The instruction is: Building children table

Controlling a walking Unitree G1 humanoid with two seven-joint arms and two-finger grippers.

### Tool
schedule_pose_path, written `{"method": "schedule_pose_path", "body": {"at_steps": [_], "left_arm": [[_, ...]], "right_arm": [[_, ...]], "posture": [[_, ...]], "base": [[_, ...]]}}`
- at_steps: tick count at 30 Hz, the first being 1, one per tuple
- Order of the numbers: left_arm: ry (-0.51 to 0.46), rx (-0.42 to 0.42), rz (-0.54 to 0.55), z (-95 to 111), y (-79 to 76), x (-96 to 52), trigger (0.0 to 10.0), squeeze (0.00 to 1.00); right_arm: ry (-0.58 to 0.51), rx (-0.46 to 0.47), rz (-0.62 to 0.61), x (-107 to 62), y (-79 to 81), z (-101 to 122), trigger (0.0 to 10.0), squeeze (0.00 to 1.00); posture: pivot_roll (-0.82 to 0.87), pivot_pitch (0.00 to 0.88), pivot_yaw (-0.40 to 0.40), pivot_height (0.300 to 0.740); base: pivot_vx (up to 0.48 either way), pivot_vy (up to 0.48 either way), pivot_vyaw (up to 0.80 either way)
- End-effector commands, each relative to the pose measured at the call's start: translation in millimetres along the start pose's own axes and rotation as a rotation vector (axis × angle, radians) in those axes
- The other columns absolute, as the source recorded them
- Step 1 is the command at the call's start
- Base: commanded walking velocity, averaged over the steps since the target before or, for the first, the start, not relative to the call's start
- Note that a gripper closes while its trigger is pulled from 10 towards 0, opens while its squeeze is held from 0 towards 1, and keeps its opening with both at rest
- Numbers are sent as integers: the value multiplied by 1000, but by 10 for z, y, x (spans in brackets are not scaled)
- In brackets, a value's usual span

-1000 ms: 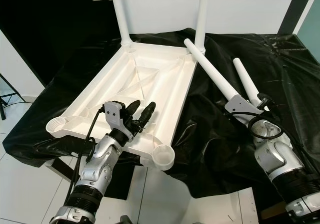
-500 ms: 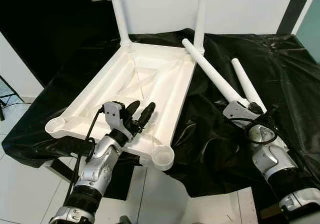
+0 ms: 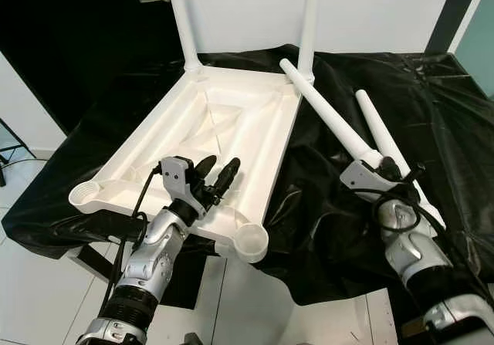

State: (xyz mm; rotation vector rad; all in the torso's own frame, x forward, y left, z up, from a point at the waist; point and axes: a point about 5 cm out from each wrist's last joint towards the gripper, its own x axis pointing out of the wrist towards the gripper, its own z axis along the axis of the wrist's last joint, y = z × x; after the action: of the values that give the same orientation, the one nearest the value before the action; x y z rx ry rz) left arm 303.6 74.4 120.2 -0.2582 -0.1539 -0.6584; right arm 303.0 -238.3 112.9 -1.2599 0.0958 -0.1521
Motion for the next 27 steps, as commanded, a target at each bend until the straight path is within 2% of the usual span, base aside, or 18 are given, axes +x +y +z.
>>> {"method": "schedule_pose_path", "body": {"at_steps": [1,2,3,4,5,6,7,9,13,15,18,21,22,23,25,27], "left_arm": [[13,19,-12,-29,5,-10,10000,0],[11,18,-12,-31,0,0,10000,0],[11,18,-12,-31,0,0,10000,0],[9,15,-12,-33,-7,12,10000,0],[9,15,-12,-33,-7,12,10000,0],[6,10,-14,-35,-19,27,10000,0],[6,10,-14,-35,-19,27,10000,0],[1,-7,-36,-39,-64,69,10000,0],[-3,-25,-63,-34,-110,123,10000,0],[-16,-77,-73,-4,-128,203,10000,0],[-20,-98,-73,8,-130,233,10000,0],[-21,-224,-109,40,-155,375,10000,0],[-21,-224,-109,40,-155,375,10000,0],[-22,-269,-122,50,-160,416,10000,0],[-22,-294,-129,56,-161,439,10000,0],[-1,-395,-154,38,-163,485,10000,0]], "right_arm": [[-21,5,-30,-42,7,71,0,0],[-53,7,-101,-157,15,155,0,0],[-53,7,-101,-157,15,155,0,0],[-76,4,-154,-282,57,212,0,0],[-76,4,-154,-282,57,212,0,0],[-101,-5,-197,-414,115,255,0,0],[-101,-5,-197,-414,115,255,0,0],[-165,-52,-295,-632,187,296,0,0],[-239,-97,-381,-739,160,336,0,0],[-311,-132,-463,-781,66,403,0,0],[-334,-142,-488,-790,32,427,0,0],[-441,-182,-548,-854,-42,561,0,0],[-441,-182,-548,-854,-42,561,0,0],[-468,-188,-554,-882,-43,594,0,0],[-481,-190,-556,-899,-41,611,0,0],[-521,-199,-534,-965,5,605,0,0]], "posture": [[-152,0,57,740],[-153,0,57,740],[-153,0,57,740],[-158,0,58,740],[-158,0,58,740],[-158,0,58,740],[-158,0,58,740],[-175,0,66,740],[-188,0,75,740],[-196,0,76,740],[-196,0,76,740],[-196,0,70,740],[-196,0,70,740],[-196,0,70,740],[-196,0,70,740],[-198,0,66,740]], "base": [[0,0,0],[0,0,0],[0,0,0],[0,0,0],[0,0,0],[0,0,0],[0,0,0],[0,0,0],[0,0,0],[0,0,0],[0,0,0],[0,0,0],[0,0,0],[0,0,0],[0,0,0],[0,0,0]]}}
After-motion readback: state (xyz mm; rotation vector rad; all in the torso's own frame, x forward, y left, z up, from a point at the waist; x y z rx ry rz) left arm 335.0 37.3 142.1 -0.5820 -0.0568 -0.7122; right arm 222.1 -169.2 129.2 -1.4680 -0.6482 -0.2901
